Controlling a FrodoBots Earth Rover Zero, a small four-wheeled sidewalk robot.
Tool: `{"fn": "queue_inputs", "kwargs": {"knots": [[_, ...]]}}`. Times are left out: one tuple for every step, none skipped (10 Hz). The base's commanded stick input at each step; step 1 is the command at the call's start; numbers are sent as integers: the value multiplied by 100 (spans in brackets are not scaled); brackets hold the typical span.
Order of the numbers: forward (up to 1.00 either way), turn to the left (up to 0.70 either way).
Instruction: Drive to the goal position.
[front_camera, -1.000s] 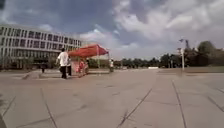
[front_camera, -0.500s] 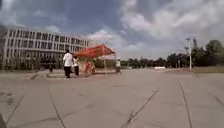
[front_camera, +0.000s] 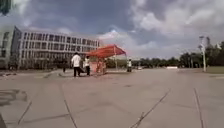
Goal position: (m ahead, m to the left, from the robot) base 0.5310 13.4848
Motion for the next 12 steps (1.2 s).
{"fn": "queue_inputs", "kwargs": {"knots": [[0,100],[0,100],[0,100],[0,100],[0,100],[0,100],[0,100],[0,100],[0,100],[0,100],[0,100],[0,100]]}}
